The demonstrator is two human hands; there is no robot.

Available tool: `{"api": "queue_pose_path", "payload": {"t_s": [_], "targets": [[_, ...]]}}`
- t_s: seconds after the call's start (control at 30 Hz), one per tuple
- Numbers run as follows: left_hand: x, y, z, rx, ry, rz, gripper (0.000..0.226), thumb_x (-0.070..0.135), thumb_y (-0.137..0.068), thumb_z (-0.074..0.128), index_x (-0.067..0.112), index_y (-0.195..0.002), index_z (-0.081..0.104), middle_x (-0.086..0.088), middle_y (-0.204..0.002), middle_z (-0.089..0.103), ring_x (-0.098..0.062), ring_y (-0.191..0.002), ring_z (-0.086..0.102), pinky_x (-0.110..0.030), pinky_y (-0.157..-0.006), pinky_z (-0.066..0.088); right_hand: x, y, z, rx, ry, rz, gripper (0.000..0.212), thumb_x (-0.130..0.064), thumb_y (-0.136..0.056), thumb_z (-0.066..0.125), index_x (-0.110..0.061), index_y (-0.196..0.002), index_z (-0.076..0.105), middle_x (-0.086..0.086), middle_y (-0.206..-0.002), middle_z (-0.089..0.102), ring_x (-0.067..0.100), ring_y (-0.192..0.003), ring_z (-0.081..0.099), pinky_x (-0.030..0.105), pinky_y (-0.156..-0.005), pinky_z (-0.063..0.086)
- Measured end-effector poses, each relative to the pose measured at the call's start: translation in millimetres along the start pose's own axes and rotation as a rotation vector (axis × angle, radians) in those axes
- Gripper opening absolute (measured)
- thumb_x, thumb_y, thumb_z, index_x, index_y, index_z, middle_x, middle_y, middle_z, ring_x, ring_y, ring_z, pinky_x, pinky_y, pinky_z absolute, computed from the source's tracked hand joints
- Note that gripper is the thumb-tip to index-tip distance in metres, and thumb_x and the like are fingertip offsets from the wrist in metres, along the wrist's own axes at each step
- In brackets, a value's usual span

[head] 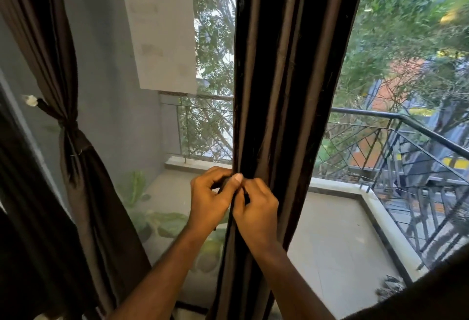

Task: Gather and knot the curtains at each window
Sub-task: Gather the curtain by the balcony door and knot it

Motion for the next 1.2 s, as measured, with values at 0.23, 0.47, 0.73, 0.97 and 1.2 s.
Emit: {"api": "queue_pose_path", "payload": {"t_s": [0.23, 0.47, 0.73, 0.97, 1.2], "targets": [[6.2, -5.2, -5.1, 0.107, -0.189, 0.029, 0.021, 0.013, -0.089, 0.067, 0.009, -0.069, 0.064, -0.002, -0.062, 0.058, -0.023, -0.06, 0.057, -0.043, -0.058, 0.048, -3.1, 1.9, -10.9, -0.076, -0.113, -0.058, 0.02, -0.001, -0.092, 0.067, -0.006, -0.109, 0.077, 0.002, -0.1, 0.066, 0.016, -0.09, 0.065, 0.028, -0.083, 0.054], [1.6, -4.5, -5.5, 0.111, -0.298, 0.052, 0.031, 0.021, -0.095, 0.058, 0.002, -0.07, 0.062, -0.007, -0.063, 0.058, -0.025, -0.061, 0.055, -0.046, -0.057, 0.045, 29.7, 3.3, -43.0, 0.089, -0.117, 0.233, 0.037, -0.017, -0.088, 0.079, -0.011, -0.12, 0.061, 0.003, -0.119, 0.054, 0.008, -0.099, 0.055, 0.005, -0.088, 0.043], [1.5, 0.0, -11.0, 0.104, -0.351, 0.117, 0.026, 0.018, -0.095, 0.059, 0.005, -0.075, 0.069, -0.003, -0.066, 0.064, -0.021, -0.062, 0.06, -0.044, -0.058, 0.049, 19.4, 11.9, -13.9, 0.057, -0.038, 0.133, 0.017, -0.003, -0.096, 0.064, -0.01, -0.109, 0.073, 0.003, -0.103, 0.07, 0.019, -0.093, 0.067, 0.027, -0.087, 0.053], [3.9, -11.6, -14.6, 0.007, -0.297, 0.189, 0.02, 0.012, -0.093, 0.063, 0.01, -0.076, 0.072, 0.005, -0.07, 0.067, -0.011, -0.067, 0.064, -0.036, -0.061, 0.051, -8.0, 13.9, 21.1, 0.086, -0.068, 0.071, 0.016, -0.008, -0.097, 0.059, -0.008, -0.102, 0.074, 0.003, -0.098, 0.067, 0.014, -0.085, 0.067, 0.021, -0.08, 0.053], [-4.2, -16.7, -24.6, -0.041, -0.236, 0.221, 0.017, 0.01, -0.092, 0.065, 0.011, -0.079, 0.074, 0.006, -0.07, 0.066, -0.007, -0.068, 0.062, -0.028, -0.062, 0.05, -8.2, 17.2, 35.3, 0.123, -0.022, 0.143, 0.009, -0.01, -0.095, 0.065, -0.008, -0.098, 0.074, 0.001, -0.092, 0.064, 0.007, -0.079, 0.062, 0.009, -0.077, 0.046]]}}
Point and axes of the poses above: each hand's wrist, its own y-axis away from the middle knuckle, its own z-axis out of the palm, x = y × z, the point moved 9 cm from there along -y, towards the middle knuckle
